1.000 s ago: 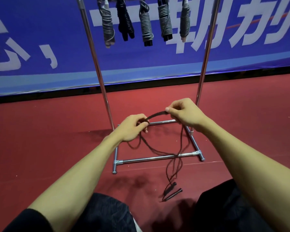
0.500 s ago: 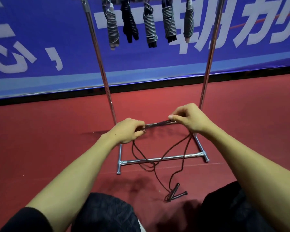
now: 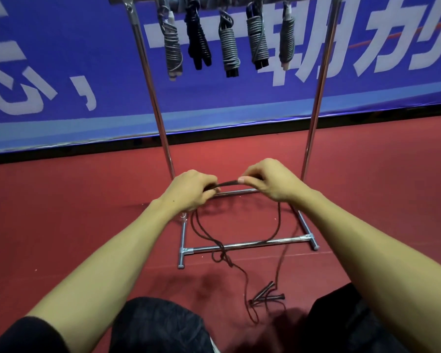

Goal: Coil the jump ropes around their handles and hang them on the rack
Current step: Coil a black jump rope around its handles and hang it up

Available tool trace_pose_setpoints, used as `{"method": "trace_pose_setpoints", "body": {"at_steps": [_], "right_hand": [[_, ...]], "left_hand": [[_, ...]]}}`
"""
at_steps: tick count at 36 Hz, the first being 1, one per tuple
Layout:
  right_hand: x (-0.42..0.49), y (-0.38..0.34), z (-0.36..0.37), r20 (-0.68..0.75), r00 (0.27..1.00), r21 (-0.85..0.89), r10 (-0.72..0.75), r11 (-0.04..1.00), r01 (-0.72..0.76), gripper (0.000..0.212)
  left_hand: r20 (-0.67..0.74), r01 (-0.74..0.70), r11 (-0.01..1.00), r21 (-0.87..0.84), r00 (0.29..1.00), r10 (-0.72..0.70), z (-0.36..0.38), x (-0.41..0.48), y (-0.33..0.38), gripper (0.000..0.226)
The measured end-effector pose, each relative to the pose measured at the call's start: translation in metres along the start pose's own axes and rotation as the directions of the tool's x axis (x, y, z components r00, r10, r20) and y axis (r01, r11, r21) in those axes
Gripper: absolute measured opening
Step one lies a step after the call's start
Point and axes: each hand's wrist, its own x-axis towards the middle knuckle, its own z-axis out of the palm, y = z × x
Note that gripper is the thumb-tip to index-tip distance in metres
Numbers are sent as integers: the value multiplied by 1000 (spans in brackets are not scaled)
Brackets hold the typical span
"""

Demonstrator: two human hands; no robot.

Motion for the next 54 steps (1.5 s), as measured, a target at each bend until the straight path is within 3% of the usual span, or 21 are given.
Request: {"method": "trace_pose_setpoints", "body": {"at_steps": [6,12,15,17,19,21,24,30,35,38,40,41,43,45,48,50,51,53,54], "right_hand": [[-24,33,-23,-104,991,102,85,992,-74,26],[-9,16,-17,124,980,155,153,973,-172,15],[1,-2,-7,232,964,254,131,948,-190,41],[6,-16,0,250,963,309,98,935,-176,34],[7,-21,1,213,973,371,89,914,-165,18],[4,-16,-6,140,987,326,77,938,-120,32],[-5,-1,-21,63,996,208,65,975,-77,34],[-24,27,-54,-187,966,198,180,970,-142,34],[-23,32,-57,-218,956,153,196,974,-164,32],[-17,26,-54,-249,950,155,188,976,-152,31],[-14,24,-54,-259,949,145,180,979,-146,31],[-13,23,-53,-257,949,148,180,978,-146,31],[-9,17,-48,-231,957,163,177,976,-141,30],[-3,6,-38,-189,970,178,152,977,-119,30],[9,-12,-20,-131,987,193,93,979,-66,32],[16,-23,-13,-110,993,217,47,976,-22,30],[18,-27,-13,-101,994,226,34,974,-10,34],[17,-31,-21,-81,996,200,33,980,-16,45],[14,-29,-27,-55,998,172,40,985,-30,46]], "left_hand": [[68,193,981,6,979,-193,12,-35,-50,5],[-7,157,912,-380,985,-173,8,-19,-19,19],[-64,105,919,-379,988,-140,4,-7,-2,19],[-85,87,907,-412,987,-133,0,-4,4,18],[-99,73,915,-398,988,-122,-3,-5,-1,13],[-96,84,925,-370,987,-128,-6,-11,-15,13],[-87,102,941,-323,987,-137,-13,-24,-36,17],[-117,182,922,-341,965,-234,-15,-46,-74,20],[26,214,898,-384,975,-221,-13,-47,-76,26],[-16,294,863,-411,944,-330,-7,-43,-86,26],[44,364,859,-359,926,-374,-8,-43,-98,17],[133,390,858,-335,921,-367,-9,-43,-101,12],[300,403,843,-356,904,-305,-13,-43,-96,42],[264,324,844,-428,938,-227,-18,-36,-74,61],[102,121,796,-593,992,-75,-26,-12,-17,66],[118,65,694,-717,993,28,-29,2,22,56],[126,51,683,-729,990,60,-26,7,37,40],[122,41,725,-688,991,60,-23,11,53,9],[96,21,785,-619,994,49,-24,11,51,17]]}}
